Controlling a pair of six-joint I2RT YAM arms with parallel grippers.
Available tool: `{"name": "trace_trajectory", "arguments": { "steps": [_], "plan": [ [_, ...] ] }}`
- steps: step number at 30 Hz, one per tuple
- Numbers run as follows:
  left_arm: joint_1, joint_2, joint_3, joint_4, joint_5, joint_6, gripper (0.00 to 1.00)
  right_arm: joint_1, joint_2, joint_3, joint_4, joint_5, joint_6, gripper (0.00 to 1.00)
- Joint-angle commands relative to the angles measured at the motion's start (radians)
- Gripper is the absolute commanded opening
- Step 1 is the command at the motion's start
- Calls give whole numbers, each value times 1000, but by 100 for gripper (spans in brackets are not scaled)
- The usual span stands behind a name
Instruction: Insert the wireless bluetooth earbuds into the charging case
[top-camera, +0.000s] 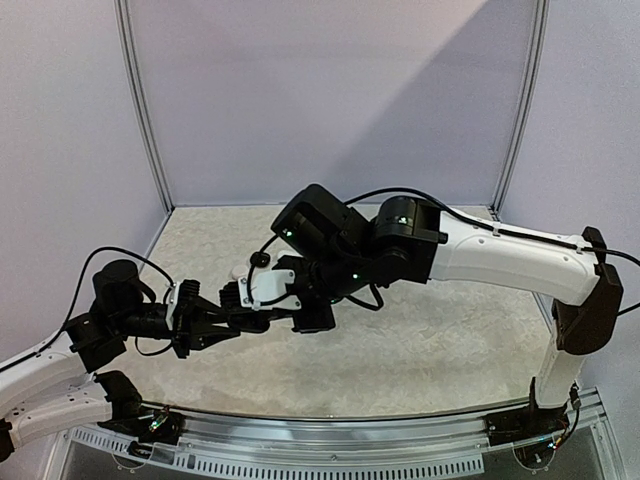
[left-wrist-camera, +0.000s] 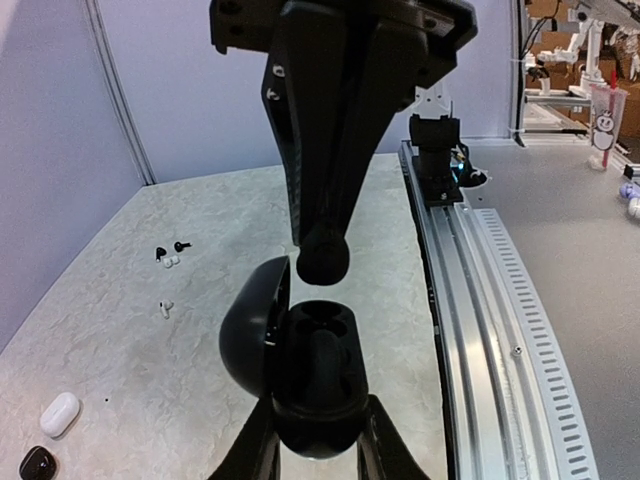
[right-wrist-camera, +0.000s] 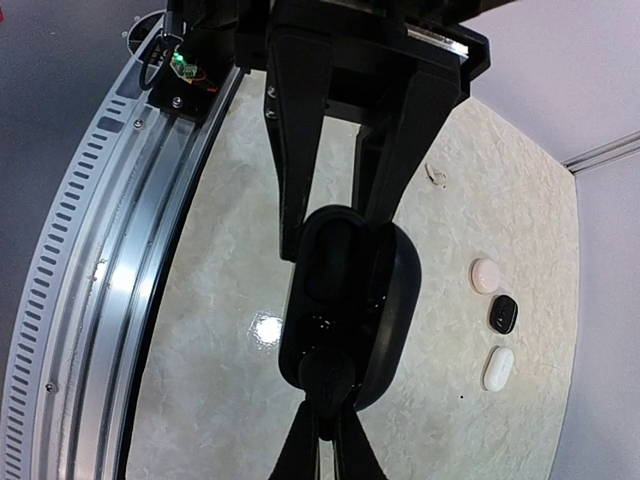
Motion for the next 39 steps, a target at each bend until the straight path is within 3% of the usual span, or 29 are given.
{"name": "trace_trajectory", "arguments": {
  "steps": [1, 24, 28, 33, 39],
  "plan": [
    [-23, 3, 14, 27, -17, -17, 0, 4, 33, 36, -8, -26, -4, 0],
    [-27, 3, 15, 36, -26, -2, 0, -17, 98, 87, -9, 16, 58, 5],
    [-27, 2, 14, 39, -26, -3, 0, -16, 102, 89, -6, 10, 56, 10],
    [-28, 0, 12, 39, -24, -4, 0, -16, 104, 90, 2, 22, 62, 22],
    [-27, -2, 1, 44, -44, -38, 0, -18, 86, 90, -6, 47, 75, 25]
  ]
}}
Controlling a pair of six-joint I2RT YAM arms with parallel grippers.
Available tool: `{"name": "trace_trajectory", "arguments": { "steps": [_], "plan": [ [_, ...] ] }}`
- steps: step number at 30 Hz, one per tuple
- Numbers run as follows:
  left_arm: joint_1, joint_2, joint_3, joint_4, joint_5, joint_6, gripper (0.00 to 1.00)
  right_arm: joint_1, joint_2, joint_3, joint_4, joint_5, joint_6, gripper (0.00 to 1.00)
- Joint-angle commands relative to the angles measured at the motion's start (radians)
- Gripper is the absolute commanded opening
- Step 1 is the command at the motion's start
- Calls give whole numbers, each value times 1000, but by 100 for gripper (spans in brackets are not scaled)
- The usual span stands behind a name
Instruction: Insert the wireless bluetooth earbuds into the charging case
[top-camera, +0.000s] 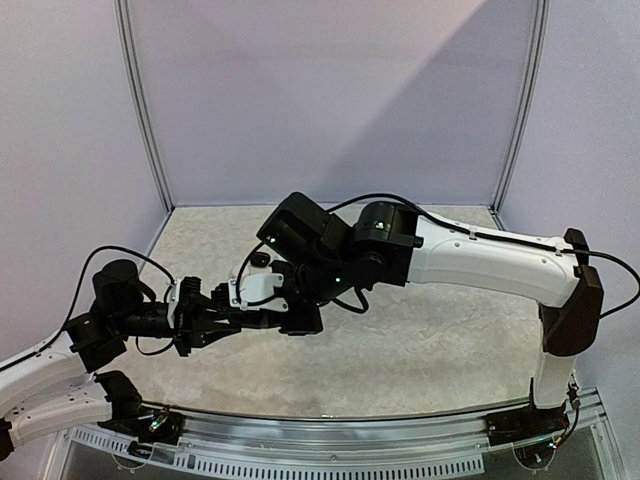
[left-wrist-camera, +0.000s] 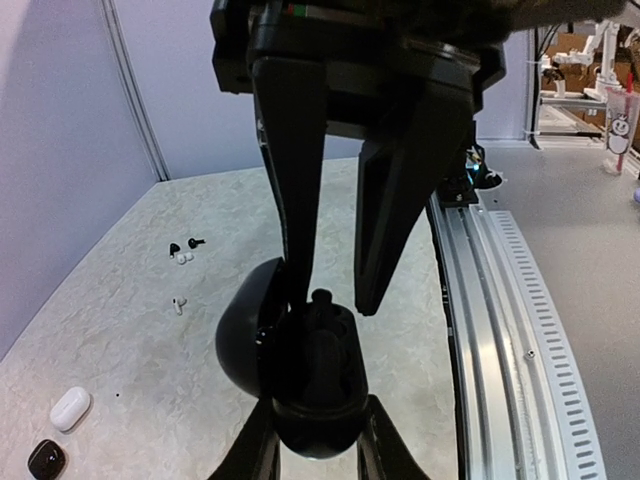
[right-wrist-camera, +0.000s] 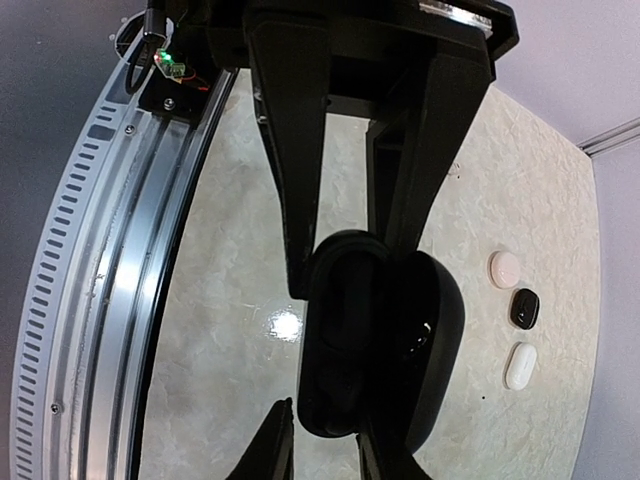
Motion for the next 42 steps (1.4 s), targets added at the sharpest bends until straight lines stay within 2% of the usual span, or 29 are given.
{"name": "trace_trajectory", "arguments": {
  "steps": [1, 7, 14, 18, 21, 23, 28, 33, 36, 42],
  "plan": [
    [-20, -5, -3, 31, -8, -38, 0, -10, -6, 25, 4, 59, 22, 25],
    [-18, -9, -21, 43, -54, -88, 0, -16, -105, -21, 23, -29, 52, 31],
    [-16, -16, -25, 40, -48, -39, 0, -56, -212, -91, 121, -169, 120, 36],
    [-16, -28, -11, 2, -27, 98, 0, -103, -189, -122, 275, 11, 277, 26],
    [-17, -35, 4, -29, -46, 191, 0, -118, -111, -49, 276, 148, 370, 19],
    [-18, -36, 12, -42, -63, 229, 0, -117, -56, -8, 267, 170, 372, 18],
    [-18, -32, 18, -40, -92, 219, 0, -101, -17, -16, 269, -34, 327, 19],
    [-18, -24, 11, -4, -137, 146, 0, -39, -40, -69, 242, -158, 207, 18],
    [-16, -21, 10, 4, -148, 117, 0, -31, -69, -114, 246, -177, 191, 18],
    [-16, -22, 7, 7, -139, 113, 0, -32, -110, -153, 227, -103, 207, 18]
  ]
}}
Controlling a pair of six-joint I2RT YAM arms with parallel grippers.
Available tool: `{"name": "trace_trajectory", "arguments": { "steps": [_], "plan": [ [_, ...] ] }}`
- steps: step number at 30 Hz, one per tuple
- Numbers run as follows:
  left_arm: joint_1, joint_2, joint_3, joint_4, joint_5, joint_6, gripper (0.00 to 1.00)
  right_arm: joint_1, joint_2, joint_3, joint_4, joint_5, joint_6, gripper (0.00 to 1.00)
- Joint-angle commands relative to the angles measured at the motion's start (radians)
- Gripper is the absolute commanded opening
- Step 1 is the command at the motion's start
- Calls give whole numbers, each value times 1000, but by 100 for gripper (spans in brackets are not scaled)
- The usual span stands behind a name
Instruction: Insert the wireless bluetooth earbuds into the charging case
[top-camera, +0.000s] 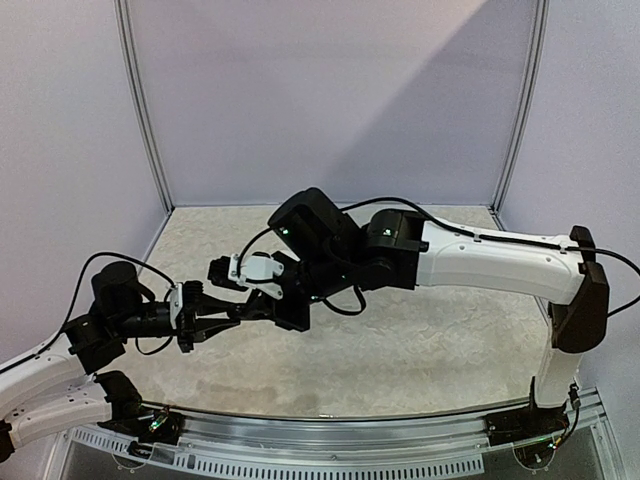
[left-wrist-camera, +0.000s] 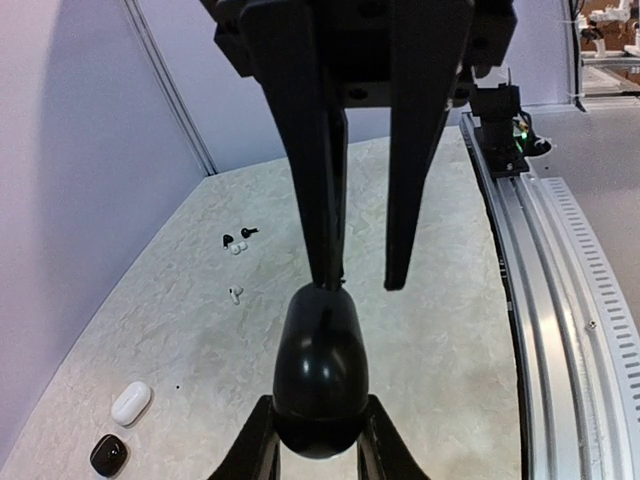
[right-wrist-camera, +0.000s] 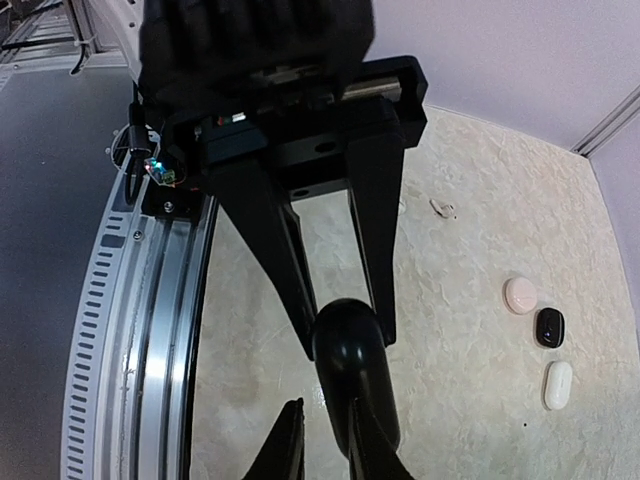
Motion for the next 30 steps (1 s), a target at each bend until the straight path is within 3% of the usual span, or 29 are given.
{"name": "trace_trajectory", "arguments": {
  "steps": [1, 5, 9, 12, 16, 22, 24, 27, 30],
  "plan": [
    [-10, -2, 13, 26, -14, -21, 0, -5, -61, -18, -31, 25, -4, 19],
    [-9, -8, 10, 22, -9, -33, 0, -8, -103, -48, -4, 65, -15, 36],
    [-9, -17, -4, 31, 36, -75, 0, -37, -130, -99, 61, 41, -1, 84],
    [-9, -20, -8, 41, 55, -124, 0, -45, -95, -93, 68, 30, 17, 90],
    [-7, -25, -3, 45, 70, -162, 0, -46, -37, -64, 52, -28, 3, 86],
    [-6, -25, -3, 48, 75, -198, 0, -51, 12, -22, 38, -75, -13, 69],
    [-6, -27, -3, 49, 74, -199, 0, -52, 16, -22, 45, -82, -12, 58],
    [-5, -27, -3, 47, 77, -200, 0, -56, 21, -19, 51, -81, -3, 34],
    [-4, -27, -3, 46, 75, -201, 0, -62, 17, -19, 52, -97, 6, 18]
  ]
}}
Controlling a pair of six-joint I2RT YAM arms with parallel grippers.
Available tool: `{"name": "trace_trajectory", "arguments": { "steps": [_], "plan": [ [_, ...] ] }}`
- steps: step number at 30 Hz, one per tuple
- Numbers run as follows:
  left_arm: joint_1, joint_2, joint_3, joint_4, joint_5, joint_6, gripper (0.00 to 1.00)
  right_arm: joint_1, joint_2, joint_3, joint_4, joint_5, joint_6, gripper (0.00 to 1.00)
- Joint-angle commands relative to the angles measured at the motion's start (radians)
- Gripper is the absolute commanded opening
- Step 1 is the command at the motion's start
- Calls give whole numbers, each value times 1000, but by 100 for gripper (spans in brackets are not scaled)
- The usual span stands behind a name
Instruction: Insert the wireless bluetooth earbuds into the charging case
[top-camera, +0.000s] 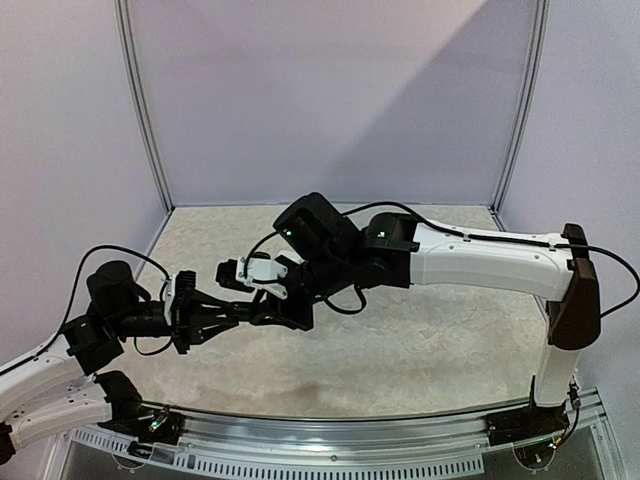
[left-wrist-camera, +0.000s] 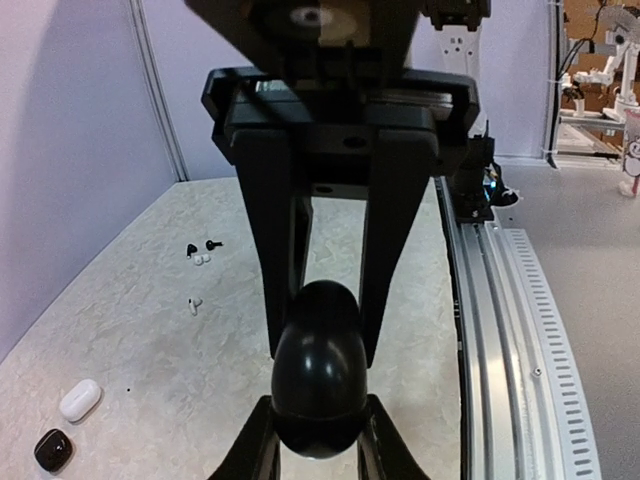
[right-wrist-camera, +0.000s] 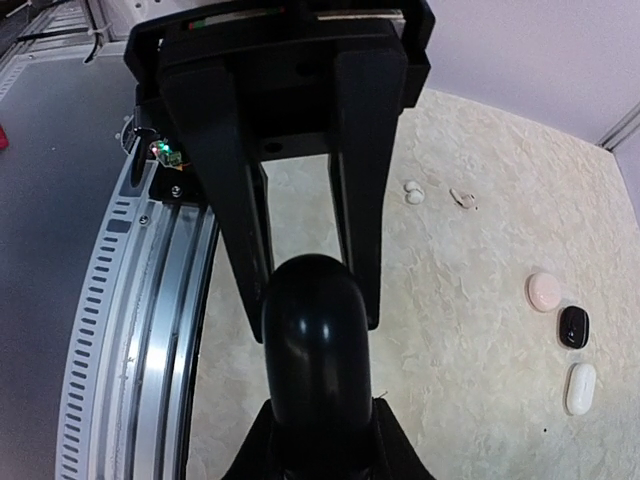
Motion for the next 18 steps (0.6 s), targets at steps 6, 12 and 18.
{"name": "trace_trajectory", "arguments": {
  "steps": [6, 12, 18],
  "plan": [
    [-5, -10, -16, 28, -26, -18, 34, -59, -9, 28, 5, -64, 56, 0],
    [-3, -14, -31, 59, -145, -18, 99, -195, -5, -4, -78, -75, 175, 0],
    [0, -17, -45, 76, -246, -35, 99, -450, 64, -123, -283, -200, 410, 0]
  ]
}}
